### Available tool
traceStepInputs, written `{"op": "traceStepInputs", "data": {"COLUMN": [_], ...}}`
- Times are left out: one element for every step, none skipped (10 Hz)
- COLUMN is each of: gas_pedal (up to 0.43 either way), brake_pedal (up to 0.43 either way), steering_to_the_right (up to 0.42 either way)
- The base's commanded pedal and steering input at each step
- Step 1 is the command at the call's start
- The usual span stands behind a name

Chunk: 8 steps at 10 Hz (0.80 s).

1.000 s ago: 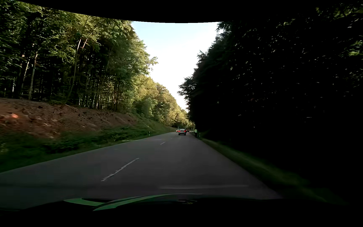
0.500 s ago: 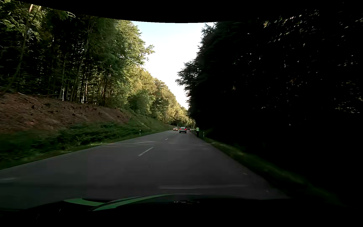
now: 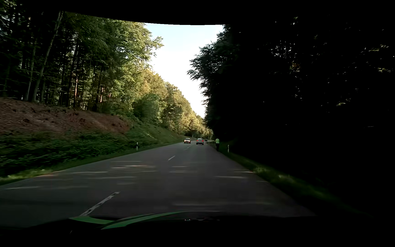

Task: Follow the waypoints while adhering to traffic rules and regulations

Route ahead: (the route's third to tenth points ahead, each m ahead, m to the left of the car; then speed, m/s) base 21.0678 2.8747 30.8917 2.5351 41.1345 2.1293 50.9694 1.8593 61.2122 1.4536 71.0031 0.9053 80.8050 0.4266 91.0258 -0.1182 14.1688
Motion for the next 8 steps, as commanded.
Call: {"op": "traceStepInputs", "data": {"gas_pedal": [0.000, 0.000, 0.000, 0.000, 0.000, 0.000, 0.000, 0.000], "brake_pedal": [0.287, 0.274, 0.268, 0.256, 0.250, 0.165, 0.000, 0.000], "steering_to_the_right": [0.007, 0.007, 0.008, 0.008, 0.008, 0.008, 0.008, 0.008]}}
